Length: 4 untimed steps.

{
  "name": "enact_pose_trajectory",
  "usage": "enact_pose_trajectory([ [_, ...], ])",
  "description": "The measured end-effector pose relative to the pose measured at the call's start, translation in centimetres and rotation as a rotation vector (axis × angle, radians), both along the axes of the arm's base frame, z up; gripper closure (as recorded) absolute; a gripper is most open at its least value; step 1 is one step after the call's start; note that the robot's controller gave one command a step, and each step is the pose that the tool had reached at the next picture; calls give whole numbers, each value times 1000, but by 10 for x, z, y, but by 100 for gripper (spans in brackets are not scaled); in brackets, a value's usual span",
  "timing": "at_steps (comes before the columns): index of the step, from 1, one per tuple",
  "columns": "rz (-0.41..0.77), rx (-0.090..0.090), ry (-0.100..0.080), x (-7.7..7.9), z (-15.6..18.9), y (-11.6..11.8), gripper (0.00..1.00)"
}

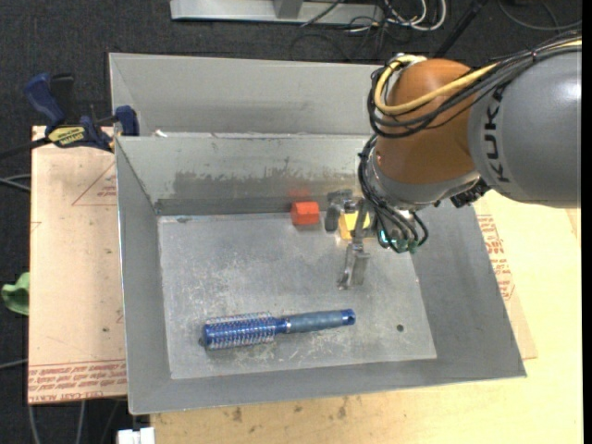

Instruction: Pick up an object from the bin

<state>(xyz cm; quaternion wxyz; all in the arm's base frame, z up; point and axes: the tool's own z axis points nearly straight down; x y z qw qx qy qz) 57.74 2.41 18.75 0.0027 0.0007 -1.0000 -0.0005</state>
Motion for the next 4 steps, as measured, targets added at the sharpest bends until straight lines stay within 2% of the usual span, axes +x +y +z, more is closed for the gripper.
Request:
enact_pose_trajectory([
  [1, 44, 0, 4, -31, -80, -13, 0],
  [2, -12, 1, 1, -68, -120, 16, 0],
  [3, -15, 0, -5, -66, -118, 15, 100],
  [4, -11, 1, -14, -64, 6, 15, 100],
])
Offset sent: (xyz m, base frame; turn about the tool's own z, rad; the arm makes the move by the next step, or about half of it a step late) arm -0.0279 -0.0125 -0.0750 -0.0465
